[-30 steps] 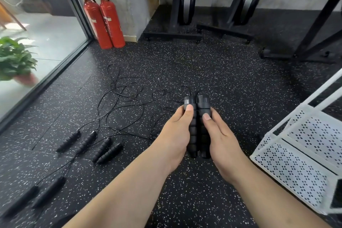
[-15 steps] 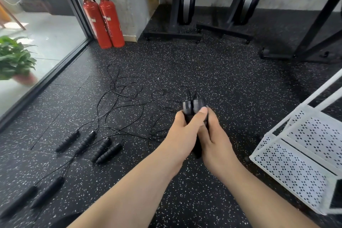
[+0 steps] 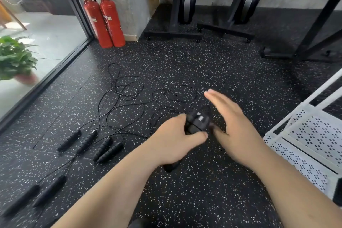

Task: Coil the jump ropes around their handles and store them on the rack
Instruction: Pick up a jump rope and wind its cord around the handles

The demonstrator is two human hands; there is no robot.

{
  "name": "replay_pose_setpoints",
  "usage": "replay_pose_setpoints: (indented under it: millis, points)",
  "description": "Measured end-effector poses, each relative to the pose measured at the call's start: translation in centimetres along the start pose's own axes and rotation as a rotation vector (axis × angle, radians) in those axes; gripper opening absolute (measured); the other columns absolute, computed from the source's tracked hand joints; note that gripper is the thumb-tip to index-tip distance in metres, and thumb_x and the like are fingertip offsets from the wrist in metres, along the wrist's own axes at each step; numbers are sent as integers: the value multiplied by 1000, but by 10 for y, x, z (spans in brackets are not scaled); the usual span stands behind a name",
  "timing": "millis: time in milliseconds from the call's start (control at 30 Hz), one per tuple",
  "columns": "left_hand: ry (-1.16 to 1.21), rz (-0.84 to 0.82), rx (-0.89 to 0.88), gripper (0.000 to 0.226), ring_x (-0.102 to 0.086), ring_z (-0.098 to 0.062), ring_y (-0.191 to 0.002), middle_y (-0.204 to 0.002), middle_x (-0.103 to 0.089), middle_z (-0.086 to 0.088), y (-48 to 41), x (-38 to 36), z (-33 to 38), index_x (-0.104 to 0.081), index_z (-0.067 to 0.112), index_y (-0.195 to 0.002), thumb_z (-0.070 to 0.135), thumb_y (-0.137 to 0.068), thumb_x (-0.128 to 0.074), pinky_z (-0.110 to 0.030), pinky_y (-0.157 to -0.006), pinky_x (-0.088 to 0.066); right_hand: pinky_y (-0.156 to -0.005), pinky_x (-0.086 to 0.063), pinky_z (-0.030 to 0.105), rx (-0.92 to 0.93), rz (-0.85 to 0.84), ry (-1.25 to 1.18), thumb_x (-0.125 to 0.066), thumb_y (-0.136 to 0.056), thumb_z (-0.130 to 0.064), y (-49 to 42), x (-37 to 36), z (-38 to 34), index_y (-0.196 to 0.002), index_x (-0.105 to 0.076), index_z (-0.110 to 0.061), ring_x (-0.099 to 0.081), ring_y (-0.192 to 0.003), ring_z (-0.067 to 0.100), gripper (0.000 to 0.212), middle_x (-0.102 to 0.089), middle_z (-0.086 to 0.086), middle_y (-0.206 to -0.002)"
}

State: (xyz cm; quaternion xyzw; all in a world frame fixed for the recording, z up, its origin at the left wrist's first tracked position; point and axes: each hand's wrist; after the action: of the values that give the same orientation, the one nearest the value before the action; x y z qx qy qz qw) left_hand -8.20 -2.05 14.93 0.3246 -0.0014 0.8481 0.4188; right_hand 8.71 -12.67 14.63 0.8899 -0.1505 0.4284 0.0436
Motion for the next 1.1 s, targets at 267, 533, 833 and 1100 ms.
replay_pose_setpoints:
  millis: [267, 533, 833, 1100]
  points:
    - [-310, -122, -19, 54, -64, -10, -84, -95, -64, 12, 10, -4, -2, -50, 34, -105, 60, -74, -86, -33, -73, -53, -89, -54, 42, 12, -171, 137, -46, -85, 0, 3, -18, 14, -129, -57, -43, -62, -101, 14, 63, -66, -13, -117]
    - [-298, 422, 52, 36, -63, -9, -75, -88, -63, 12, 6, 39, -17, -50, 32, -107, 26, -83, -76, -31, -63, -50, -46, -39, 26, -38, -73, 92, -47, -109, -46, -2, 13, 28, -105, -66, -45, -46, -44, 5, 20, -62, -9, -60]
    - [857, 342, 295, 33, -58, -20, -72, -102, -74, -20, 2, 37, -15, -65, 11, -112, 3, -83, -78, -40, -68, -56, -51, -41, 37, -159, 34, 47, -37, -110, -53, -3, 6, 25, -86, -57, -31, -53, -52, 15, 38, -59, -2, -62]
    - [1133, -95, 185, 33, -55, -16, -68, -127, -76, -13, 0, -7, -6, -61, 6, -113, 2, -82, -70, -33, -64, -52, -57, -38, 33, -124, -199, 61, -40, -113, -43, 2, -47, 3, -93, -53, -33, -60, -65, 16, 26, -63, -6, -77]
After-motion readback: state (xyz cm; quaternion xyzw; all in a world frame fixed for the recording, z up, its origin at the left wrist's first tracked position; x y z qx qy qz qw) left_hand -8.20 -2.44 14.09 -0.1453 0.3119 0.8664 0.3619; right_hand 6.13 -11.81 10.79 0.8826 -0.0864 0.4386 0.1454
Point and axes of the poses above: each hand's wrist, its own y-axis away from the middle knuckle, its own x-axis out of the back of the hand, z = x × y
